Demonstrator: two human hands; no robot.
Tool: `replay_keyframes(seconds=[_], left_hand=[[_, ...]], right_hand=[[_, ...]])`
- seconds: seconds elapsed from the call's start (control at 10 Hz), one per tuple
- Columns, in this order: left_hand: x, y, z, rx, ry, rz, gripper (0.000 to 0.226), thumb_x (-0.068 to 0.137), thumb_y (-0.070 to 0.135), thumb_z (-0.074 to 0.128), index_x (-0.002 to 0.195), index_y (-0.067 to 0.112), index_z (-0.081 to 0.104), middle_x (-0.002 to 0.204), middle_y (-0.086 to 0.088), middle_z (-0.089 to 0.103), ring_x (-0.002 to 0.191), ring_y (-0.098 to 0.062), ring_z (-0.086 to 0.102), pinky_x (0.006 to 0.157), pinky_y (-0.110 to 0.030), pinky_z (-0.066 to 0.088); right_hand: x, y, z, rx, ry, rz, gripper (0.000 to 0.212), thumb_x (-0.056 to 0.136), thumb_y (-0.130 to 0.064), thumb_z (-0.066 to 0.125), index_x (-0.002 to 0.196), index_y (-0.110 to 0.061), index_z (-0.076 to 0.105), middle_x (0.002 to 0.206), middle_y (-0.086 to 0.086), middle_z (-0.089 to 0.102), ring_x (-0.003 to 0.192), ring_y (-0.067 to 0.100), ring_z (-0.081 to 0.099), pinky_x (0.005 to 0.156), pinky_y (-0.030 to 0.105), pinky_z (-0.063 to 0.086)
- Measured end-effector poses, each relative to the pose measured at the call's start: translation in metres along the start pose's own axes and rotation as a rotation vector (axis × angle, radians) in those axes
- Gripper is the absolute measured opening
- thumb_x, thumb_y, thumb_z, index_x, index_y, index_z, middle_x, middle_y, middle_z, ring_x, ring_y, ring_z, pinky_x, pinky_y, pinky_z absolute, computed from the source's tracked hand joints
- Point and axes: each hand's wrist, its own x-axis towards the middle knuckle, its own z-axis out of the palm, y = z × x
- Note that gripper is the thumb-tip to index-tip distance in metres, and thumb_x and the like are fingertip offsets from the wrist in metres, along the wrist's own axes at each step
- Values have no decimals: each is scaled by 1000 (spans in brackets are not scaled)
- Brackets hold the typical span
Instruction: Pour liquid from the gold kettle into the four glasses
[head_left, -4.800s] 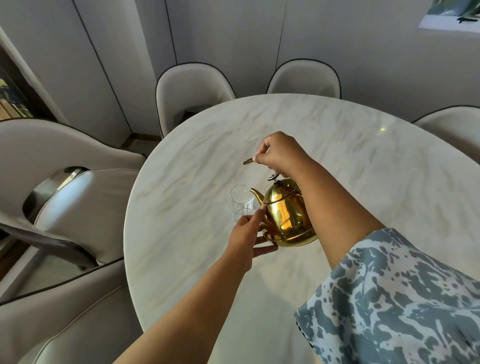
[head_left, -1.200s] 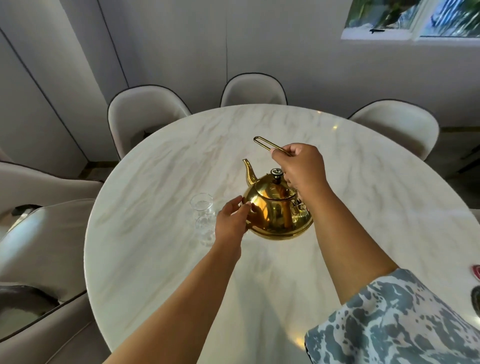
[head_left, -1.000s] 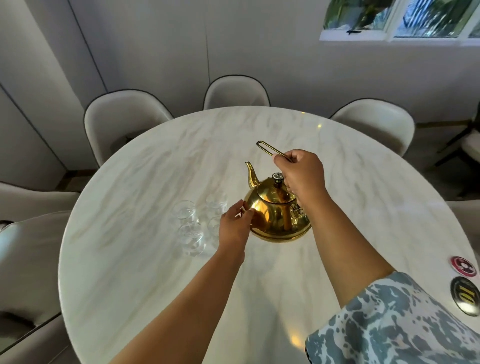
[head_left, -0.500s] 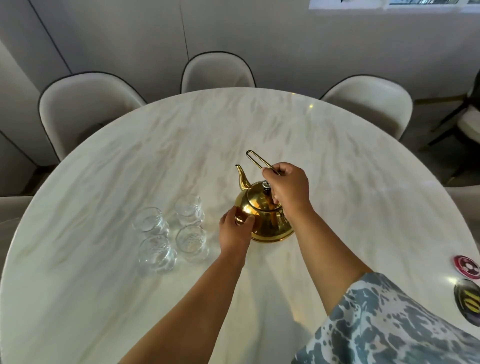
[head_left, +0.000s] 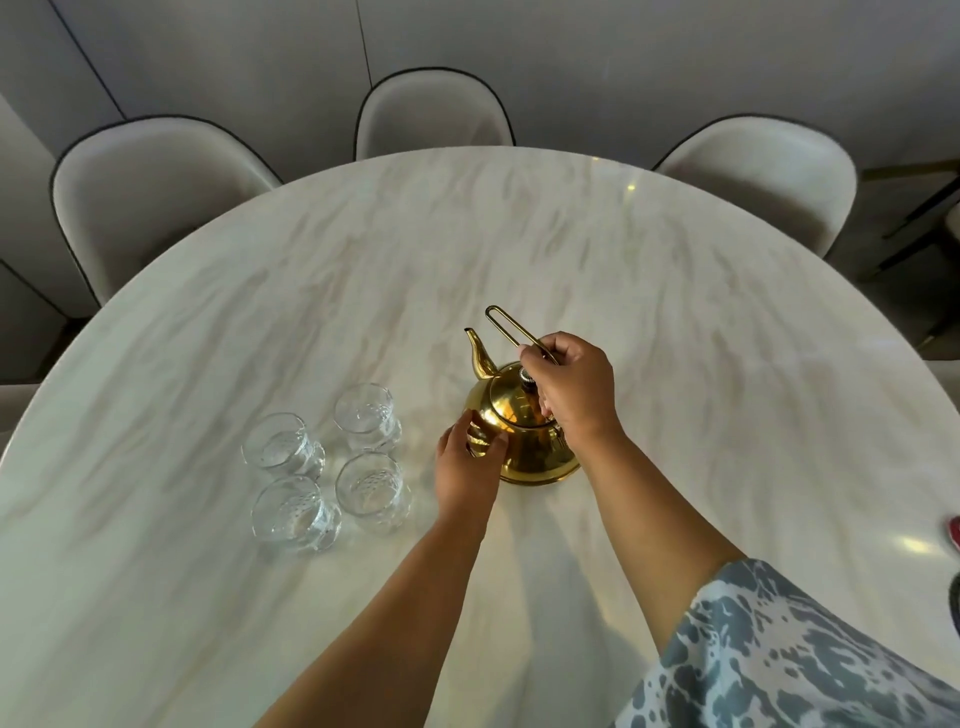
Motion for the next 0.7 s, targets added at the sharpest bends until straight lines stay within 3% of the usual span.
replay_keyframes(seconds=[0.2, 0.4, 0.5, 0.6, 0.7], left_hand=[[2, -3, 1, 43, -5, 27, 66, 90, 29, 68, 151, 24, 42, 149, 1, 44, 133, -19, 48, 104, -33, 43], [1, -2, 0, 38, -9, 1, 64, 91, 26, 67, 150, 25, 43, 148, -2, 43, 129, -23, 51, 99, -32, 44], [0, 3, -4, -12, -12, -23, 51, 92, 24, 65, 142, 23, 53, 143, -4, 48, 120, -24, 57, 95, -32, 48], [-11, 5, -17, -41, -27, -40, 37, 92, 27, 65, 128, 23, 63, 131, -1, 57, 108, -24, 61, 87, -33, 51], [-25, 8, -34, -87, -66, -19, 22, 91, 20, 61, 112, 23, 69, 113, -2, 70, 109, -28, 66, 95, -43, 54]], right_hand=[[1, 8, -3, 44, 2, 4, 17, 87, -26, 68, 78, -12, 65, 54, -2, 60, 33, 10, 44, 45, 26, 45], [3, 10, -5, -62, -36, -43, 24, 90, -31, 64, 93, -7, 68, 66, 0, 66, 39, 7, 53, 44, 13, 48], [1, 8, -7, -116, -44, -60, 30, 91, -35, 63, 105, -8, 68, 86, 3, 73, 68, 11, 67, 63, 22, 56], [-8, 4, -9, -242, -26, -87, 41, 91, -40, 62, 120, -12, 66, 110, 4, 73, 102, 18, 67, 81, 31, 58], [-25, -5, -13, -384, 85, -167, 44, 89, -37, 63, 130, -20, 63, 121, 7, 65, 116, 23, 55, 86, 34, 54]])
